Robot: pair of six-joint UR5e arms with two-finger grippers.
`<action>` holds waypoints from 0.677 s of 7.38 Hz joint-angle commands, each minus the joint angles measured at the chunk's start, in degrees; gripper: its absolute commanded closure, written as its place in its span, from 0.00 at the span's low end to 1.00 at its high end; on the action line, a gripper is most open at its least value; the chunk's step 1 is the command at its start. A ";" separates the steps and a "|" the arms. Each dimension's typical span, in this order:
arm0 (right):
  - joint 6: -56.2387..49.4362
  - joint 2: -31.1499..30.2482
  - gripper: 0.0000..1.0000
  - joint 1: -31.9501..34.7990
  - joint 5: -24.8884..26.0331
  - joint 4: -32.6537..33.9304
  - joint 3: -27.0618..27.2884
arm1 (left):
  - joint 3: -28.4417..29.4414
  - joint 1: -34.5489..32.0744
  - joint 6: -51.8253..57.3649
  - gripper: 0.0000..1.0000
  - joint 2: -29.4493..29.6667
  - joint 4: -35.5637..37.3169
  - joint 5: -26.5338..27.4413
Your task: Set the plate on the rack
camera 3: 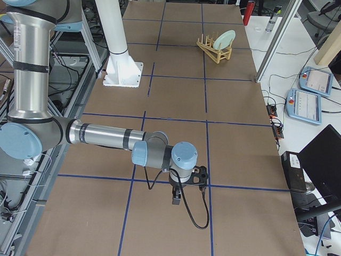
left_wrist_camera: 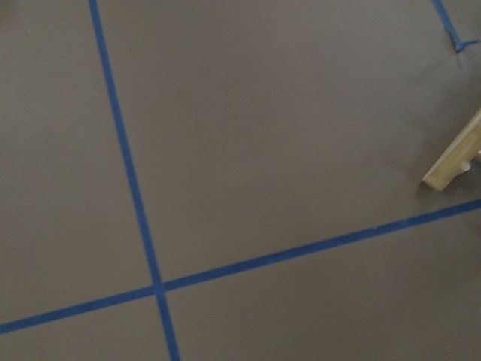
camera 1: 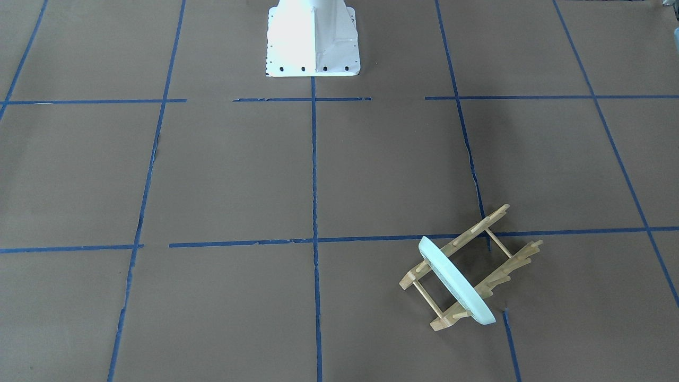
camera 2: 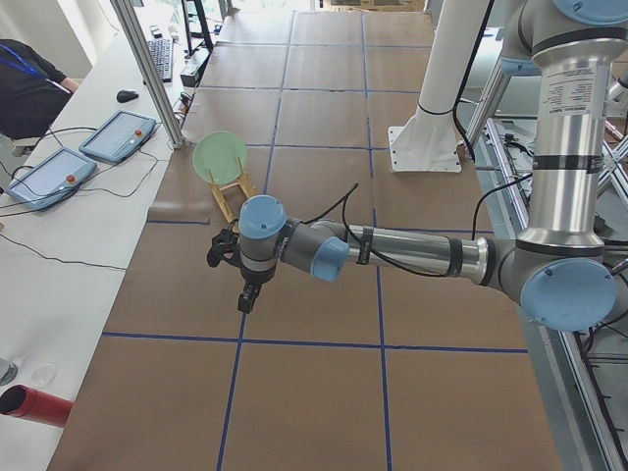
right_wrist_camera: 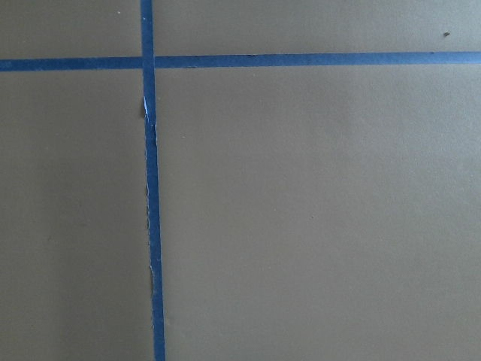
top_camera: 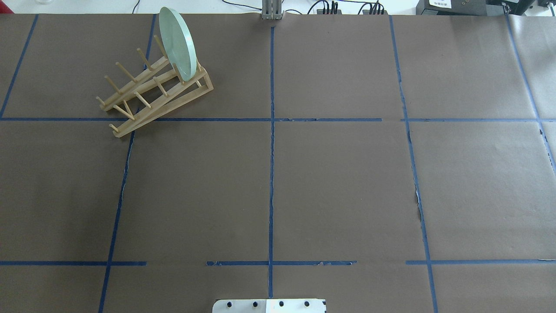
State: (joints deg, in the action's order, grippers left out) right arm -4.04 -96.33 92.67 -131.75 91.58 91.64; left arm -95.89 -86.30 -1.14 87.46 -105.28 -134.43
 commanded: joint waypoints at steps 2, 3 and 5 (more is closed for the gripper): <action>0.00 0.00 0.00 -0.03 0.00 0.00 0.03 | 4.90 -1.59 6.12 0.00 -1.41 0.69 -0.13; 0.00 0.00 0.00 0.06 0.00 0.00 0.03 | 5.53 -1.59 6.93 0.00 -1.33 1.21 -0.05; 0.00 0.00 0.00 -0.03 0.00 0.00 -0.05 | 5.02 -2.72 7.12 0.00 -1.33 3.24 -0.04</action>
State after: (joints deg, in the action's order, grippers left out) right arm -4.04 -96.33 92.69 -131.75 91.58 91.66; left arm -90.76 -88.33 5.65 86.13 -102.83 -134.46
